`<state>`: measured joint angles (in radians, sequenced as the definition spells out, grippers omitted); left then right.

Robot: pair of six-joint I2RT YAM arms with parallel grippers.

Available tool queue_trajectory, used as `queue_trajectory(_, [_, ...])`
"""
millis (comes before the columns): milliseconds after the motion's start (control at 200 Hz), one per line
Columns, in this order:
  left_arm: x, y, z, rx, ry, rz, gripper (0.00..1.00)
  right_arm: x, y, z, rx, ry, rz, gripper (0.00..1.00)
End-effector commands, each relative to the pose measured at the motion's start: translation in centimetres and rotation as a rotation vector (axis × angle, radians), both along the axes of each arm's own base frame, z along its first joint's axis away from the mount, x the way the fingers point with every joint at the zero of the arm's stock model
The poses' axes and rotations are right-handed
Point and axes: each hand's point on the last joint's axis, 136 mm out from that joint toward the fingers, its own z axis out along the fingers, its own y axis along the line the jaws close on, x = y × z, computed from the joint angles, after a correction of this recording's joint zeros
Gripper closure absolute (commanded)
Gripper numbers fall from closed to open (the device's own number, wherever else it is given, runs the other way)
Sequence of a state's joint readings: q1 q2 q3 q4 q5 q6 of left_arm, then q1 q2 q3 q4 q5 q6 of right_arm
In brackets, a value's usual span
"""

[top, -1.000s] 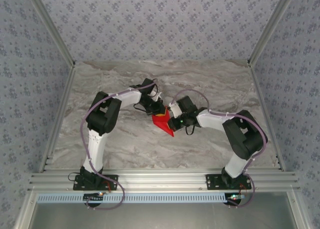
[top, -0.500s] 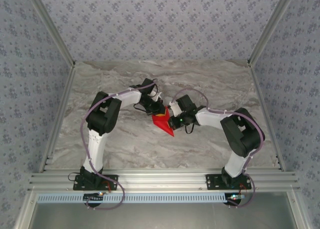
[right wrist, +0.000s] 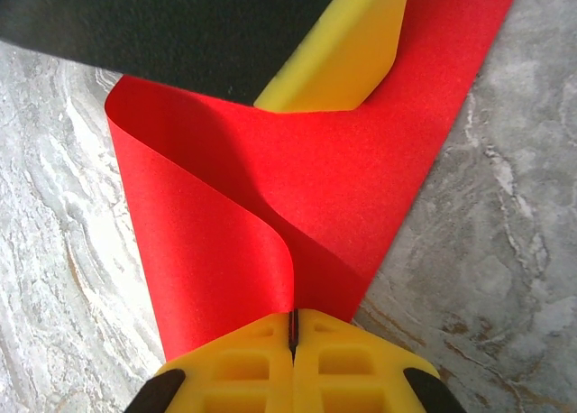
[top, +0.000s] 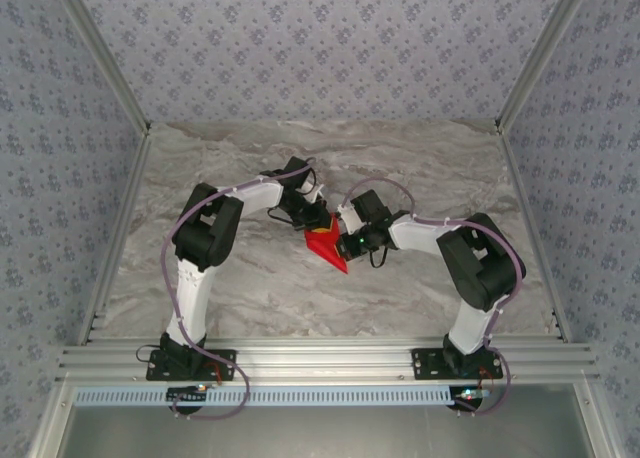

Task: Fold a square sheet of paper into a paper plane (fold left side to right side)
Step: Third fold the triangle at the center of the table.

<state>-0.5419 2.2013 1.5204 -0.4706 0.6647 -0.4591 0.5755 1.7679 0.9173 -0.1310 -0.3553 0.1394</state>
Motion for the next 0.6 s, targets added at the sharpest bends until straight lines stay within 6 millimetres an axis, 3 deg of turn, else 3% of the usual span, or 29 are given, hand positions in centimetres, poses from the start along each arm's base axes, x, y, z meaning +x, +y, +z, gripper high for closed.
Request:
queue_trajectory(0, [-0.9,0.1,-1.2,0.027,0.018,-0.024,0.91,-0.4,-1.0,-1.2,-0.050,0.043,-0.024,1.00])
queue_trajectory(240, [-0.1,0.2,1.0,0.008,-0.021,-0.027,0.82,-1.6,-1.7,-2.7,-0.115,0.080,-0.010,1.00])
queue_trajectory(595, [3.9,2.1,5.6,-0.070,-0.074,0.042,0.76,-2.7,-1.4,-3.6,-0.140,0.105,0.026,1.00])
